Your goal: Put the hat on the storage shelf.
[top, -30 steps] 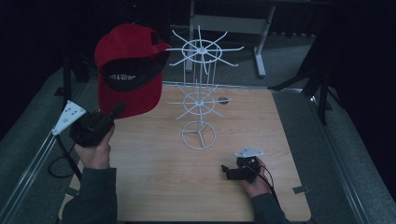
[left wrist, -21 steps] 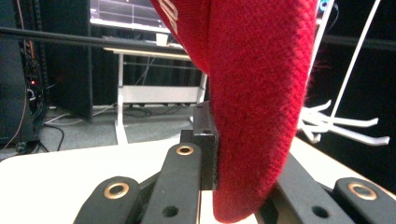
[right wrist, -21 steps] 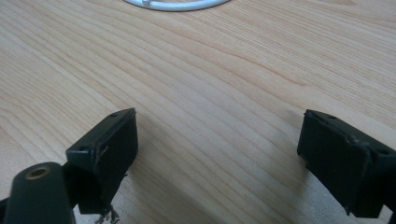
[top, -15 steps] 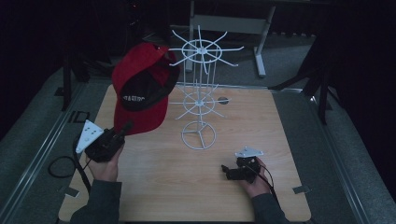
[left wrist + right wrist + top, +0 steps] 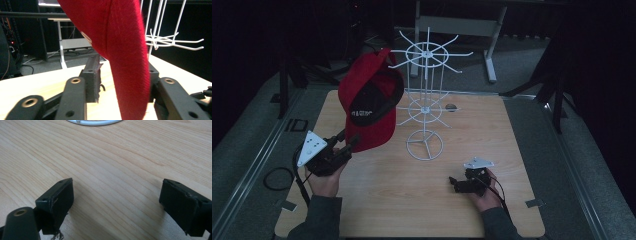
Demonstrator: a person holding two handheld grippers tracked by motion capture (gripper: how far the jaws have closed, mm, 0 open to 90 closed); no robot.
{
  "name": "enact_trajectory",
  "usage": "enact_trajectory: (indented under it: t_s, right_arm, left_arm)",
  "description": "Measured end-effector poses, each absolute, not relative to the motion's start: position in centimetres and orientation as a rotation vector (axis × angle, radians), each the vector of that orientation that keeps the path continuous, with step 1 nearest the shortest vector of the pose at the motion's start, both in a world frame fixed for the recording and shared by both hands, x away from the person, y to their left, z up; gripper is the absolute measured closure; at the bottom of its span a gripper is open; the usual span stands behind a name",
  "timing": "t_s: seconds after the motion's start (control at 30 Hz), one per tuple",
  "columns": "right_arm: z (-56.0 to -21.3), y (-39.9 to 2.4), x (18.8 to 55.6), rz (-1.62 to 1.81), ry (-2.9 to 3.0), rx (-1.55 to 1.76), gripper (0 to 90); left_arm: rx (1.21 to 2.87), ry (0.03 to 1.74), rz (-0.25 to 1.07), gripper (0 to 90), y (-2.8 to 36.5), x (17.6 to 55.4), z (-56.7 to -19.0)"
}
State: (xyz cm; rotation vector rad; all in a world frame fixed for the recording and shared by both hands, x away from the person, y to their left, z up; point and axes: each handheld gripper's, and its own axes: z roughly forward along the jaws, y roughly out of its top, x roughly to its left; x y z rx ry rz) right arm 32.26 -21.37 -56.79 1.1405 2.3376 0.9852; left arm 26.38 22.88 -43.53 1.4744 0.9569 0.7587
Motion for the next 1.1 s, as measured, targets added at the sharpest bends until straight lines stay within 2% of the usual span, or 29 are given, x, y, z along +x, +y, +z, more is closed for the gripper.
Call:
enact_trajectory:
  t_s: [0.27,0.37,0.67,1.1]
  right_arm:
    - [-56.8,-21.4,32.2,0.983,2.339,1.142,12.1]
    - [-56.8,-21.4,32.2,0.984,2.34,1.142,12.1]
    - [-56.8,-21.4,32.2,0.984,2.34,1.142,12.1]
    - [-56.8,-21.4,32.2,0.983,2.341,1.139,12.1]
  left_arm:
    - [1.454,1.006,0.732,42.4,23.4,26.6,-43.5]
    - [1.466,1.019,0.73,39.8,23.5,26.7,-43.8]
    - [1.473,1.063,0.7,38.3,23.7,26.8,-45.1]
    - [1.523,1.163,0.622,37.2,24.3,27.1,-49.3]
